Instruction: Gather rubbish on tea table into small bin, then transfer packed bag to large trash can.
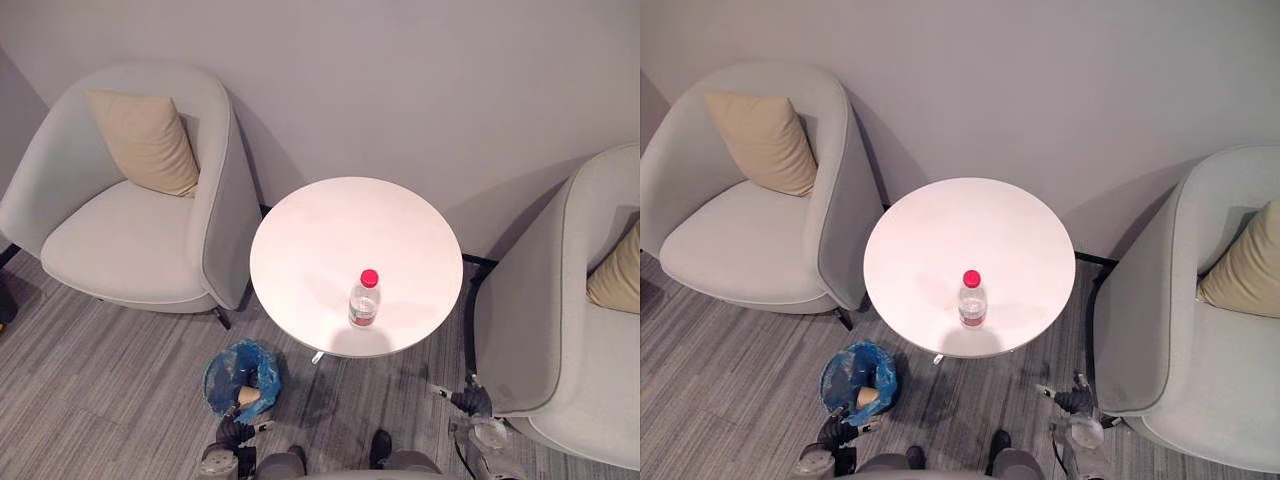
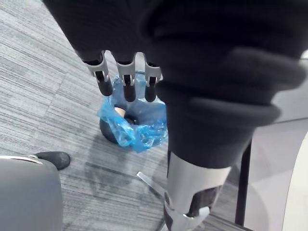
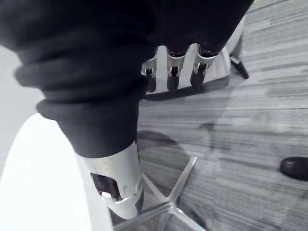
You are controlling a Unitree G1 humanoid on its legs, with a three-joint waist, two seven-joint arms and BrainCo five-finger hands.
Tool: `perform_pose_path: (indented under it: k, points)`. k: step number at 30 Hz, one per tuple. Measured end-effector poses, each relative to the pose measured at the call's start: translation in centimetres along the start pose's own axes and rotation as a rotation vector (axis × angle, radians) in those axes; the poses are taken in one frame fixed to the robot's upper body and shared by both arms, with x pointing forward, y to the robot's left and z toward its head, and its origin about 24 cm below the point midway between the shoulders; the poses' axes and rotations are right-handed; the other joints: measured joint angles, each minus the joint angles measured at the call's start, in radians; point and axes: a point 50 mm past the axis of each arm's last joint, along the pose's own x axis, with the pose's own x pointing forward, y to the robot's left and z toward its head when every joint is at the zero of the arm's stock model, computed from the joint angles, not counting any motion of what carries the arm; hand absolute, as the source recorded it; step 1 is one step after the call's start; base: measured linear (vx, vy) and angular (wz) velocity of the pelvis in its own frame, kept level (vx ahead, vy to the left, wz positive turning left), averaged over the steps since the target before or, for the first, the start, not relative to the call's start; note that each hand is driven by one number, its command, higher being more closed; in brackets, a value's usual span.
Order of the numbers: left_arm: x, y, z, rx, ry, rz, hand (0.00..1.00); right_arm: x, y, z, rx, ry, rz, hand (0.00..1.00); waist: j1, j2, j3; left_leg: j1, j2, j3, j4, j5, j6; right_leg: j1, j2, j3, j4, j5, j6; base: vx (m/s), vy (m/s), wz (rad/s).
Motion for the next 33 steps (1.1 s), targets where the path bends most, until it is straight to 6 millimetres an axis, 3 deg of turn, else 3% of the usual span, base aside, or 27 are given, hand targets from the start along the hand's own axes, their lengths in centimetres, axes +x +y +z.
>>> perform_pose_path:
  k: [9,15,20,29,33]
  points:
    - [-0.3,0.1,-0.3,0.003,-0.005,0.0,0.0,-1.4,1.9,4.4,-0.013,-0.252,0.115,0.0,0.003,-0.012,-0.023,0.006,-0.008,-0.01,-0.05,0.03,-0.001,0.033,0.012,-0.005,-0.094,0.05,-0.003,-0.03,-0.005,0.01]
    - [-0.3,-0.1,-0.3,0.013,-0.019,-0.008,0.0,-2.4,3.6,6.9,-0.111,-0.395,0.196,0.0,0.005,-0.019,-0.03,0.008,-0.006,-0.021,-0.062,0.038,-0.005,0.042,0.022,-0.014,-0.125,0.064,-0.011,0.0,-0.008,0.03]
    - [-0.3,-0.4,0.2,0.026,-0.043,-0.022,0.0,-3.2,5.3,7.9,-0.21,-0.483,0.274,0.0,0.025,-0.019,-0.031,0.006,-0.006,-0.031,-0.063,0.038,-0.005,0.055,0.026,-0.025,-0.147,0.07,-0.011,0.0,-0.001,0.06]
    - [-0.3,-0.6,0.3,0.034,-0.054,-0.03,0.0,-3.7,8.3,9.9,-0.318,-0.593,0.376,0.0,0.028,-0.019,-0.031,-0.017,-0.008,-0.066,-0.073,0.051,-0.008,0.048,0.025,-0.058,-0.152,0.07,-0.011,-0.02,0.003,0.1]
    - [-0.3,-0.7,0.4,0.039,-0.059,-0.035,0.0,-3.5,8.6,10.4,-0.335,-0.605,0.377,0.0,0.031,-0.019,-0.031,-0.019,-0.009,-0.081,-0.1,0.068,-0.009,0.041,0.026,-0.072,-0.152,0.07,-0.011,-0.02,-0.003,0.12]
